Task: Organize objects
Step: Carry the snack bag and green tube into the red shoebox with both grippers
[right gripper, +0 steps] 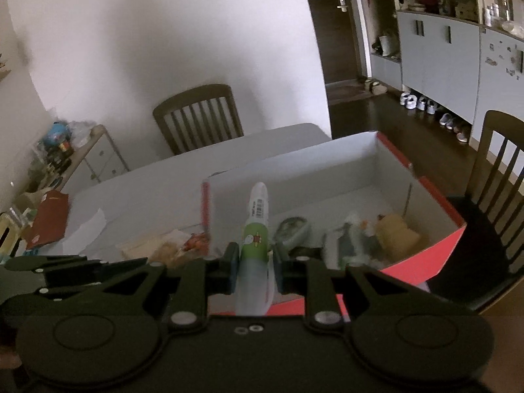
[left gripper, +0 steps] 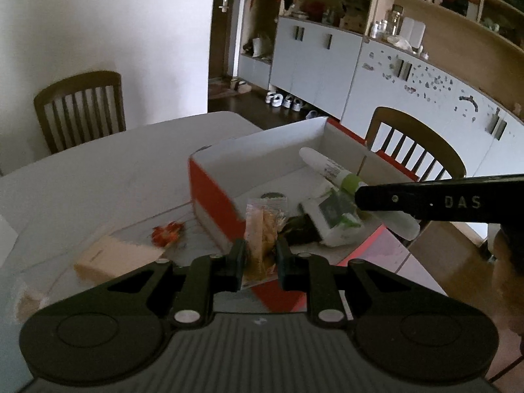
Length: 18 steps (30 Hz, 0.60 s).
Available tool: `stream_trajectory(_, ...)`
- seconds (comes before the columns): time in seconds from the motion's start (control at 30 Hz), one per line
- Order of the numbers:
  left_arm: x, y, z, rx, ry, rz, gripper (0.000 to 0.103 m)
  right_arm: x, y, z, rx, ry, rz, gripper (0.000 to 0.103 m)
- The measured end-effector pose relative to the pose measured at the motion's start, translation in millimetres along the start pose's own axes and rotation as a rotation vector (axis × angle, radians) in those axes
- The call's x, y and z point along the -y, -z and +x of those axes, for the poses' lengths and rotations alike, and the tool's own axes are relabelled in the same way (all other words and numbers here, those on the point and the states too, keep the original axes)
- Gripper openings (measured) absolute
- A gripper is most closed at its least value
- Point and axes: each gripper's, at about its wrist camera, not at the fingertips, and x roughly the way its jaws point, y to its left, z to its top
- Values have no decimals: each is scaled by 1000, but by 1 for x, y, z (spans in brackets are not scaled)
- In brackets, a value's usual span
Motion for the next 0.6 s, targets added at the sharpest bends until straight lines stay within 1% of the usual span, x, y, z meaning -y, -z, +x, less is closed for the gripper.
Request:
stream_trajectory(0.3,35,-23,41,-45,-6,31,18,40,-12,17,-13,16,2,21)
stream_trajectory(0.6,61,-38,89,-102,-33,83,18,82,-19,41,-48,79,1,21)
